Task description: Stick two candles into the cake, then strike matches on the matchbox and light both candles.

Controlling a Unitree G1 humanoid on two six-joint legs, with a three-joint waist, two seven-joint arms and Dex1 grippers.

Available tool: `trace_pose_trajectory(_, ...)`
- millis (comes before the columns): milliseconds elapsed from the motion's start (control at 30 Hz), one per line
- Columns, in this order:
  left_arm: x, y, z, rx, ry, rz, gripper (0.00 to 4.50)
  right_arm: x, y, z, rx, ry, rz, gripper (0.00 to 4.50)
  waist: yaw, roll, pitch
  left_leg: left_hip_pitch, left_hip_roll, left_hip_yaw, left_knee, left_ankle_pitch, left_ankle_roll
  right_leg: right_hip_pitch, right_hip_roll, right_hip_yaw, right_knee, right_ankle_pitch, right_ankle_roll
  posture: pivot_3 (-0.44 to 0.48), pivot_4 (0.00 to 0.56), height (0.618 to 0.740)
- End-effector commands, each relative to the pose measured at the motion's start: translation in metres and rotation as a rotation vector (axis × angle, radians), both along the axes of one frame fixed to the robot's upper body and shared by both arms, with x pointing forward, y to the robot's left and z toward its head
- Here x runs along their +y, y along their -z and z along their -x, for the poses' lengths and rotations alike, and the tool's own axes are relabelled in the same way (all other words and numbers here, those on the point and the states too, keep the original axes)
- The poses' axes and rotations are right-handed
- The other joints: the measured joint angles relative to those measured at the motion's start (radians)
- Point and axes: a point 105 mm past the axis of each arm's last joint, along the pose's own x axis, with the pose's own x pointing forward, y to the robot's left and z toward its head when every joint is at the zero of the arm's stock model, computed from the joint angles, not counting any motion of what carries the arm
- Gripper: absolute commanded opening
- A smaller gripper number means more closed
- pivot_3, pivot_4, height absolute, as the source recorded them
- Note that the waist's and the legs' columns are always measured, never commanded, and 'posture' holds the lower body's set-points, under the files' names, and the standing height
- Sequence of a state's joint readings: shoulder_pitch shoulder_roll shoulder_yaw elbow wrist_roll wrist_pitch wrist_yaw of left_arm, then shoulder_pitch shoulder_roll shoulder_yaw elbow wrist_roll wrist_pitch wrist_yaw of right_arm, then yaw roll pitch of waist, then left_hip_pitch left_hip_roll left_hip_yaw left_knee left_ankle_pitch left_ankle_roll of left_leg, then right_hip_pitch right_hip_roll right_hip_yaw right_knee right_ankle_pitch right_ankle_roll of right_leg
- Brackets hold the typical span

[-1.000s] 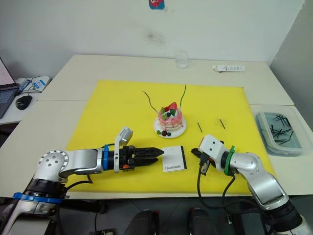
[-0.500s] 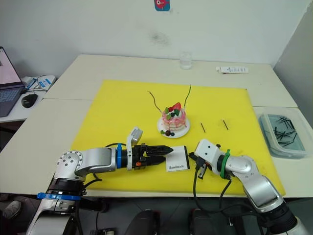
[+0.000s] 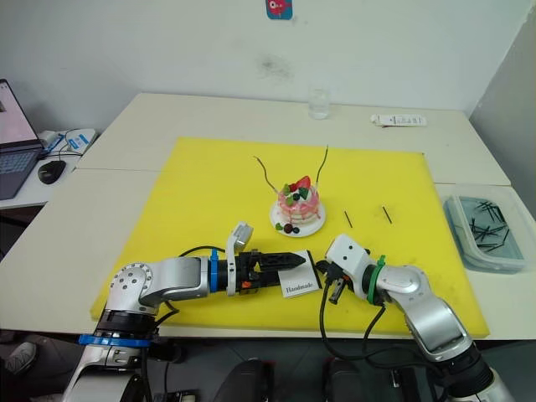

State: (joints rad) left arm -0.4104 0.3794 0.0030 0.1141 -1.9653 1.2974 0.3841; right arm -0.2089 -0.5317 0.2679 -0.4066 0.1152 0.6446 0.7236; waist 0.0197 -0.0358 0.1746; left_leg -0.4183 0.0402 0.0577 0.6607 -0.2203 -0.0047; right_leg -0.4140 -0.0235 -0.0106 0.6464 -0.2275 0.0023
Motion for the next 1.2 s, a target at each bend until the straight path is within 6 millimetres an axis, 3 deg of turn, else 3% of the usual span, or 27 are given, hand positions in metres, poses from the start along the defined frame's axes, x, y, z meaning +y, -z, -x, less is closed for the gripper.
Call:
trace_pose_trajectory(33,-0.010,0.008,0.010,0.026,0.029,-0.014,4.50,0.000,-0.011,0.004,-0.022,-0.028,-0.012,0.03,0.002,0.000,0.000,0.000,0.000,0.000,0.000,0.000,0.000,0.000,0.000,0.000,0.000,0.000,0.000,0.000,0.150,0.740)
trace_pose_trajectory(233,-0.008,0.011,0.006,0.040,-0.056,-0.018,4.50,-0.009,-0.007,0.010,0.012,-0.051,0.013,0.03,0.004,0.000,0.000,0.000,-0.002,0.000,0.000,0.000,0.000,0.001,-0.004,0.000,-0.002,0.000,0.000,0.000,0.150,0.740)
trace_pose_trajectory(600,-0.011,0.011,0.009,0.036,-0.052,-0.025,4.50,0.012,-0.012,0.009,0.031,-0.091,-0.049,0.03,0.004,0.000,0.000,0.000,-0.003,-0.001,-0.001,0.000,0.000,0.001,-0.005,-0.001,-0.002,-0.001,0.001,0.000,0.150,0.740)
trace_pose_trajectory(1000,-0.011,0.013,0.009,0.043,-0.056,-0.031,4.50,0.018,-0.019,0.009,0.044,-0.091,-0.098,0.03,0.004,0.000,0.000,0.000,-0.009,-0.002,-0.001,0.000,0.000,0.001,-0.011,-0.002,-0.002,-0.002,0.003,0.000,0.150,0.740)
trace_pose_trajectory(1200,-0.008,0.014,0.010,0.038,-0.057,-0.047,4.50,0.001,-0.016,-0.005,0.008,-0.015,-0.043,0.03,0.003,0.000,0.000,0.000,-0.009,-0.002,-0.001,0.000,0.000,0.001,-0.012,-0.002,-0.002,-0.002,0.003,0.000,0.150,0.740)
